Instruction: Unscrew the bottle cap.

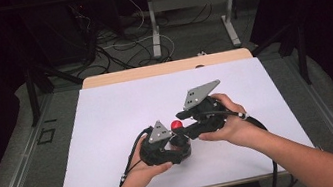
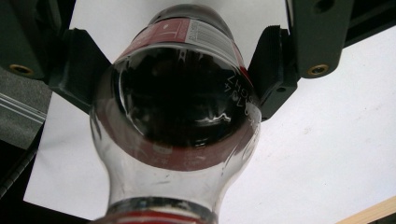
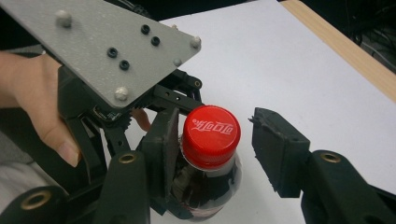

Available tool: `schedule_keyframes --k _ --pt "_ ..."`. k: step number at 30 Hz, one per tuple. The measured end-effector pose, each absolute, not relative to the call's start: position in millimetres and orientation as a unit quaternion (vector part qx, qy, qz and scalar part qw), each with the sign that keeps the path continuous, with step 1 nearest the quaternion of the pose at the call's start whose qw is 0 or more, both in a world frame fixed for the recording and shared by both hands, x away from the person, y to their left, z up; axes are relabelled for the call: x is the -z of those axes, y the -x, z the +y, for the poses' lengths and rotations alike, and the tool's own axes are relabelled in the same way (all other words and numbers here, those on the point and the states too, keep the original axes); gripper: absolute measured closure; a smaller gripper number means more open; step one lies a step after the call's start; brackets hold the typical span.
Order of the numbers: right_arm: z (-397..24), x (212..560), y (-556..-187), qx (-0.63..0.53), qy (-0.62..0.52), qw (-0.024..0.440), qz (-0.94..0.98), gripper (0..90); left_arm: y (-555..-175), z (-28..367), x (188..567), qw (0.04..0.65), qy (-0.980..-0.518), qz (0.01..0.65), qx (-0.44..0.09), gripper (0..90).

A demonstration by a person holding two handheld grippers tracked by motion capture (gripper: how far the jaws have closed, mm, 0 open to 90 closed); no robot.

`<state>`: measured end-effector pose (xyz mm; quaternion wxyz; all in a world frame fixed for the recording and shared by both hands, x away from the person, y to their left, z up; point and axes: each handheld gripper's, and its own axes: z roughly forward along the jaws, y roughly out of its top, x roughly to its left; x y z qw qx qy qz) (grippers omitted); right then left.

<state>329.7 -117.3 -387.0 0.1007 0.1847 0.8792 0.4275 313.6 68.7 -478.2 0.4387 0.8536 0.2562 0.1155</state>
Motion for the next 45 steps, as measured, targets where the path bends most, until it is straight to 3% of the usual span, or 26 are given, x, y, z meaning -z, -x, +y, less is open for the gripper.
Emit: schedule_keyframes --k 7,11,17,19,27,29,30,31,33,36,45 --pt "-107 393 -326 -0.421 -0.175 0.117 0.882 52.9 -312 67 478 0.432 -0.858 0.256 -0.11 30.1" --pt "-105 393 -327 -0.42 -0.17 0.119 0.884 60.4 -310 64 479 0.432 -0.859 0.249 -0.116 30.1" --pt "-111 390 -336 -0.416 -0.117 0.088 0.897 61.1 -308 62 478 0.435 -0.859 0.245 -0.109 30.1" --pt "-113 388 -343 -0.41 -0.088 0.057 0.906 61.3 -307 62 477 0.434 -0.863 0.239 -0.101 30.1" --pt "-116 386 -348 -0.405 -0.034 0.031 0.913 60.2 -304 61 478 0.44 -0.861 0.234 -0.103 30.0" --pt "-116 386 -348 -0.406 -0.034 0.037 0.913 56.8 -305 62 477 0.435 -0.863 0.234 -0.1 30.0" --pt "-115 385 -344 -0.414 -0.041 0.046 0.908 48.7 -306 63 477 0.435 -0.862 0.238 -0.101 30.1" --pt "-114 384 -341 -0.418 -0.053 0.051 0.906 46.6 -308 65 476 0.433 -0.863 0.236 -0.11 30.1" --pt "-114 384 -338 -0.421 -0.054 0.063 0.903 46.5 -307 65 477 0.439 -0.858 0.242 -0.11 30.0" --pt "-112 384 -325 -0.41 -0.081 0.119 0.901 44.7 -308 67 476 0.442 -0.854 0.249 -0.113 30.0" --pt "-111 391 -319 -0.432 -0.148 0.128 0.88 51.6 -308 66 477 0.439 -0.854 0.253 -0.115 30.0"
